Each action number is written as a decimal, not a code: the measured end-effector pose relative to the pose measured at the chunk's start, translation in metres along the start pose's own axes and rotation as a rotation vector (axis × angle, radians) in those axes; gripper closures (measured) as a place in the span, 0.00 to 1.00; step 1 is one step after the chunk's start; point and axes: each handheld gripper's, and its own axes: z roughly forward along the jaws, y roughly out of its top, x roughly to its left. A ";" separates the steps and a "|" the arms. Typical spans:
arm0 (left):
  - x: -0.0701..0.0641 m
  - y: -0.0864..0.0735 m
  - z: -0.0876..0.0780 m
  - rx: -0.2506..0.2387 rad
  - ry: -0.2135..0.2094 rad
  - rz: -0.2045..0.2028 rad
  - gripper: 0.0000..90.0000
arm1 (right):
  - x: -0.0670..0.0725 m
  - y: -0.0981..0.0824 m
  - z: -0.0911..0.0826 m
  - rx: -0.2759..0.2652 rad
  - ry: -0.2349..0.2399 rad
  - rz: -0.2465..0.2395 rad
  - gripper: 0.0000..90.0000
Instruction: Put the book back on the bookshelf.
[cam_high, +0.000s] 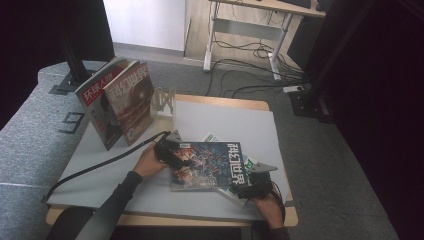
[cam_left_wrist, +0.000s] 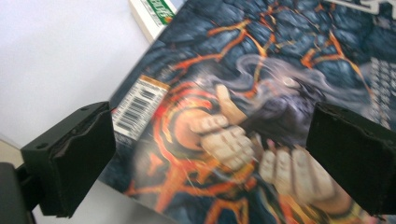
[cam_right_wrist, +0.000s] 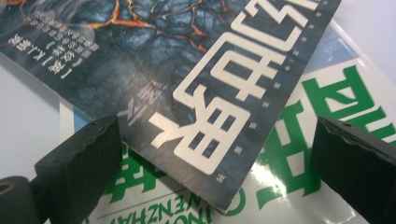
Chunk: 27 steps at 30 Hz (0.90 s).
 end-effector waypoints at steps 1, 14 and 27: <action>0.002 0.000 0.001 -0.002 0.003 -0.002 0.02 | 0.000 -0.001 0.000 0.000 -0.001 0.000 0.02; 0.023 0.003 0.017 0.006 -0.003 -0.042 0.02 | -0.001 -0.002 0.000 -0.007 0.000 0.008 0.01; 0.019 0.001 0.016 0.064 -0.038 -0.068 0.02 | -0.004 -0.003 0.001 -0.011 -0.019 0.020 0.00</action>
